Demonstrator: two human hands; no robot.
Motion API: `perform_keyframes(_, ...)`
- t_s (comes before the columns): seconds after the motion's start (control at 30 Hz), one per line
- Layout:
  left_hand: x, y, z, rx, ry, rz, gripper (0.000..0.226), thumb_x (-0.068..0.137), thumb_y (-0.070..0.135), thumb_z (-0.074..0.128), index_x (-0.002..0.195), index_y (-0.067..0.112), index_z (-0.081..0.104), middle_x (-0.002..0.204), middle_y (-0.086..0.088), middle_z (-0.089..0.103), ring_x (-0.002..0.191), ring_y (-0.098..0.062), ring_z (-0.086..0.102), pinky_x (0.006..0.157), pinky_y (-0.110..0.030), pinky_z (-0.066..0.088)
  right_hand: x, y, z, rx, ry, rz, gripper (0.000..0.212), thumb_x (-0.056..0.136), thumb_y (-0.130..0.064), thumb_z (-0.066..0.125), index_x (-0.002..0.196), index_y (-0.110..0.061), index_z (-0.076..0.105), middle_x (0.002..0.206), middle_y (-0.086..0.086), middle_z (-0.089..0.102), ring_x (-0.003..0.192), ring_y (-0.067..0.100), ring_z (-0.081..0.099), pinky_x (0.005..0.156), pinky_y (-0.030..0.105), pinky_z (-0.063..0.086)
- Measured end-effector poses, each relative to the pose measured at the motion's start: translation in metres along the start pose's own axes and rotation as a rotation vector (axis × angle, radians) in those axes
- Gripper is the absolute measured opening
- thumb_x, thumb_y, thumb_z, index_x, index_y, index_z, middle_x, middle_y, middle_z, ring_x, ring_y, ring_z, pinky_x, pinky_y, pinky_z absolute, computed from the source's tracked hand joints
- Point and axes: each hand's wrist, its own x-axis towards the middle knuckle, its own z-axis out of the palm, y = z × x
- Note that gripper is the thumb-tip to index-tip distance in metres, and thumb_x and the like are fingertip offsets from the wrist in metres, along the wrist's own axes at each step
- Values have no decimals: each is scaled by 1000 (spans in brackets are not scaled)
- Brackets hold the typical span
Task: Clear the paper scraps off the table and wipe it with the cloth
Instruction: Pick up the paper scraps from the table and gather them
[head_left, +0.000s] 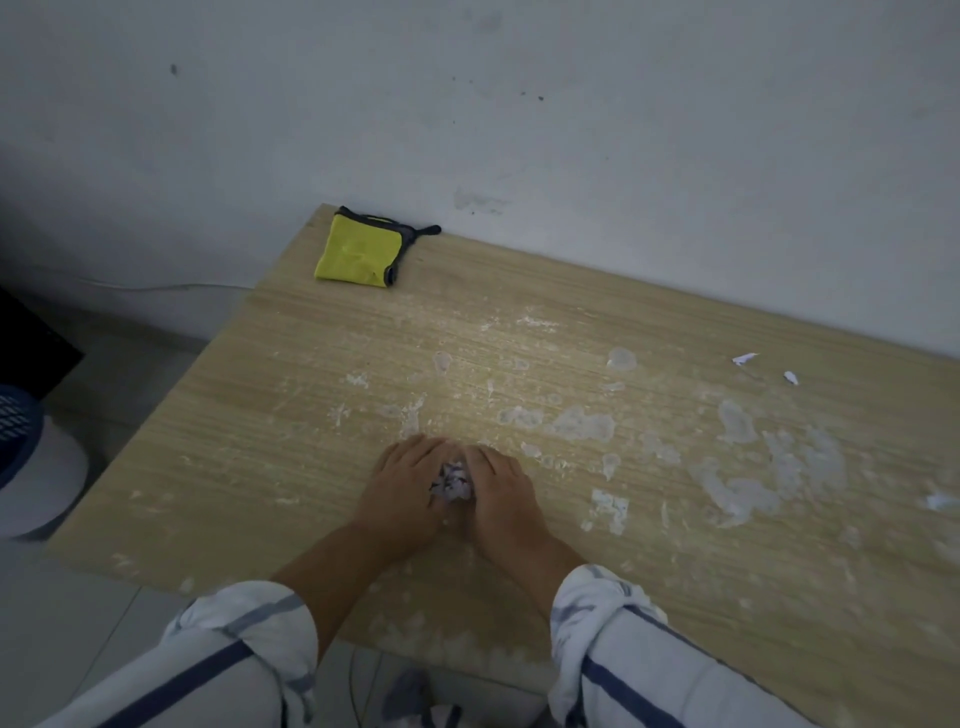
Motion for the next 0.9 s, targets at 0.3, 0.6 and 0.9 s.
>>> perform_keyframes(0.3,20,74,40,309,-43,267,49,85,32,37,118,9,64,125,-9,63,122,-31,54,107,-43,16,-47,71,-17,-103,142,205,69,84,-47,14,137,-11,39,147,12,36,140,28,26,111,47,21)
perform_keyframes(0.6,50,158,108,328,-169,239,51,84,39,36,119,13,63,125,-8,63,117,-27,58,102,-38,23,-90,167,-58,-150,127,334,55,93,-43,26,130,-11,50,139,11,49,132,27,43,104,48,35)
perform_keyframes(0.9,95,263,156,305,-189,219,56,84,43,35,120,10,62,127,-10,61,119,-29,56,95,-49,43,-125,273,-103,-168,203,408,52,89,-42,32,124,-10,55,132,13,56,125,30,50,100,49,39)
